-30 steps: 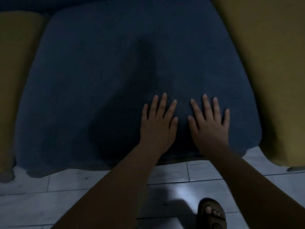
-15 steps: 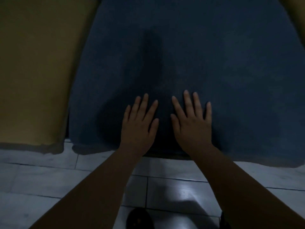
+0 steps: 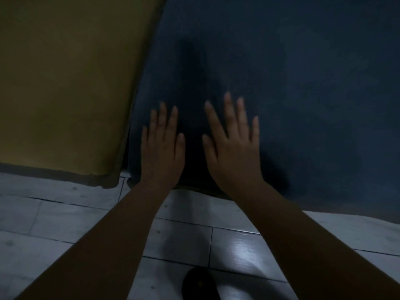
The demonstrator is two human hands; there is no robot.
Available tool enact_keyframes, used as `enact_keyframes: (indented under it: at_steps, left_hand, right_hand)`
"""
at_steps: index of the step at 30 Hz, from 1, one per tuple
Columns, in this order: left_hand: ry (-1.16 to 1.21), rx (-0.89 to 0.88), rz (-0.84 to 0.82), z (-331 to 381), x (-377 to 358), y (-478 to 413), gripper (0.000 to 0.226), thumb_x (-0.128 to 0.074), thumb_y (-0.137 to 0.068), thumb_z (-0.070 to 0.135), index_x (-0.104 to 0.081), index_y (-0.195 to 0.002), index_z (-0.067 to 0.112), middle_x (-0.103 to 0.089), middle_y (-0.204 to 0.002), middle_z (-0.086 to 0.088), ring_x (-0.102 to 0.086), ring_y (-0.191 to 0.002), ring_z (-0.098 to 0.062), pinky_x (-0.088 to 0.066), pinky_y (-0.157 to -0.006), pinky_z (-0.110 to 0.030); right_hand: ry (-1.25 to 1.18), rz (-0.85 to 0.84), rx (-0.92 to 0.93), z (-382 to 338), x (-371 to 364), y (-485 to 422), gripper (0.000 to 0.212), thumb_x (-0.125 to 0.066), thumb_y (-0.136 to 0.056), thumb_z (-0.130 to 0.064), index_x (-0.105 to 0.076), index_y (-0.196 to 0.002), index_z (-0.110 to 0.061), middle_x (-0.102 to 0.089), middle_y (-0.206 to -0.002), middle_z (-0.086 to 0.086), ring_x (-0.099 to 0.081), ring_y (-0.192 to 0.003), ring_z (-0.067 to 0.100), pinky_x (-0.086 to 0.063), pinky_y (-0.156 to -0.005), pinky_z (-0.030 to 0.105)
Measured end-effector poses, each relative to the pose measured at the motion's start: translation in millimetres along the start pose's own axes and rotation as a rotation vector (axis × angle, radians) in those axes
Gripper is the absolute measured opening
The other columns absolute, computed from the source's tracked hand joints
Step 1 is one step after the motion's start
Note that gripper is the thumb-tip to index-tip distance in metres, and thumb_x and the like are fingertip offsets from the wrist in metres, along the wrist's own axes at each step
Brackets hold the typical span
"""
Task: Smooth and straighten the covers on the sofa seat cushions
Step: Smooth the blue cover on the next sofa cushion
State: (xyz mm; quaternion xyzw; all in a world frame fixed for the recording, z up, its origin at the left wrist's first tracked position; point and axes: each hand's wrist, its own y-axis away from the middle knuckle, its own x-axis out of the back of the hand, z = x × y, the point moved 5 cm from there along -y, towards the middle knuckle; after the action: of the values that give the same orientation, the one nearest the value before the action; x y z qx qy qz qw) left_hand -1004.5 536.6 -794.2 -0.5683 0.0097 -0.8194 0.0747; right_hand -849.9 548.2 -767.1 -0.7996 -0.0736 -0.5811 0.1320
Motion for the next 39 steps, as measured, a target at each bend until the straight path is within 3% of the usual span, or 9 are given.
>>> enact_keyframes:
  at_steps: [3, 7, 10, 15, 18, 21, 34, 39]
  left_hand:
    - [-0.123, 0.002, -0.163, -24, -26, 12, 0.060, -0.006, -0.096, 0.050, -0.005, -0.153, 0.028, 0.001, -0.162, -0.001, 0.005, -0.148, -0.021, -0.001, -0.119, -0.048]
    - [-0.104, -0.058, -0.207, -23, -16, 7, 0.064, -0.001, -0.093, 0.051, -0.002, -0.153, 0.031, 0.007, -0.162, 0.002, 0.009, -0.148, -0.019, 0.005, -0.117, -0.041]
    - [0.026, -0.048, -0.191, -31, 3, 0, 0.061, -0.008, -0.096, 0.048, -0.010, -0.153, 0.028, 0.002, -0.162, 0.001, 0.004, -0.149, -0.018, -0.001, -0.119, -0.042]
    - [0.139, -0.024, 0.157, -45, 41, -17, 0.055, -0.025, -0.102, 0.033, -0.018, -0.153, 0.015, -0.009, -0.161, -0.013, -0.009, -0.149, -0.027, -0.017, -0.119, -0.046]
    - [0.099, -0.003, 0.036, -58, 9, -14, 0.057, -0.019, -0.101, 0.038, -0.014, -0.153, 0.017, -0.009, -0.161, -0.011, -0.009, -0.148, -0.028, -0.019, -0.117, -0.051]
    - [0.043, 0.027, -0.090, -70, -26, -4, 0.056, -0.016, -0.100, 0.042, -0.018, -0.152, 0.023, -0.012, -0.161, -0.007, -0.008, -0.148, -0.028, -0.021, -0.114, -0.055]
    - [0.034, 0.038, -0.065, -68, -22, -2, 0.058, -0.013, -0.099, 0.044, -0.018, -0.152, 0.021, -0.010, -0.161, -0.010, -0.007, -0.148, -0.029, -0.018, -0.117, -0.053]
    - [0.064, 0.039, -0.009, -64, -25, 30, 0.058, -0.014, -0.102, 0.045, -0.021, -0.152, 0.017, -0.012, -0.160, -0.013, -0.008, -0.147, -0.032, -0.017, -0.117, -0.054]
  right_hand:
    - [0.203, -0.212, 0.016, -2, -46, 14, 0.058, -0.016, -0.098, -0.047, -0.019, -0.153, -0.030, -0.006, -0.162, 0.008, -0.002, -0.148, 0.030, 0.000, -0.114, 0.059]
    - [0.230, -0.265, -0.028, -4, -44, 8, 0.064, -0.001, -0.092, -0.051, -0.006, -0.153, -0.033, 0.007, -0.162, 0.006, 0.011, -0.148, 0.029, 0.012, -0.112, 0.058]
    - [0.124, -0.213, -0.020, -19, -29, -3, 0.061, -0.011, -0.096, -0.049, -0.009, -0.154, -0.031, 0.007, -0.162, 0.007, 0.011, -0.148, 0.027, 0.006, -0.114, 0.059]
    - [-0.001, 0.101, 0.179, -75, 1, -32, 0.056, -0.034, -0.100, -0.037, -0.021, -0.153, -0.024, -0.006, -0.161, 0.011, -0.003, -0.148, 0.030, -0.005, -0.116, 0.056]
    - [0.052, 0.018, 0.181, -73, -31, -37, 0.055, -0.029, -0.100, -0.043, -0.023, -0.153, -0.026, -0.006, -0.160, 0.007, -0.007, -0.148, 0.030, -0.008, -0.116, 0.057]
    - [0.185, -0.154, 0.153, -55, -71, -32, 0.059, -0.022, -0.098, -0.053, -0.027, -0.151, -0.028, -0.020, -0.159, 0.009, -0.014, -0.147, 0.031, -0.010, -0.115, 0.058]
    - [0.207, -0.149, 0.174, -54, -71, -32, 0.062, -0.011, -0.097, -0.055, -0.016, -0.153, -0.030, -0.011, -0.161, 0.008, -0.005, -0.148, 0.030, 0.001, -0.116, 0.053]
    - [0.210, -0.138, 0.213, -50, -69, -13, 0.059, -0.012, -0.098, -0.052, -0.015, -0.153, -0.029, -0.010, -0.161, 0.009, -0.006, -0.148, 0.030, -0.001, -0.117, 0.051]
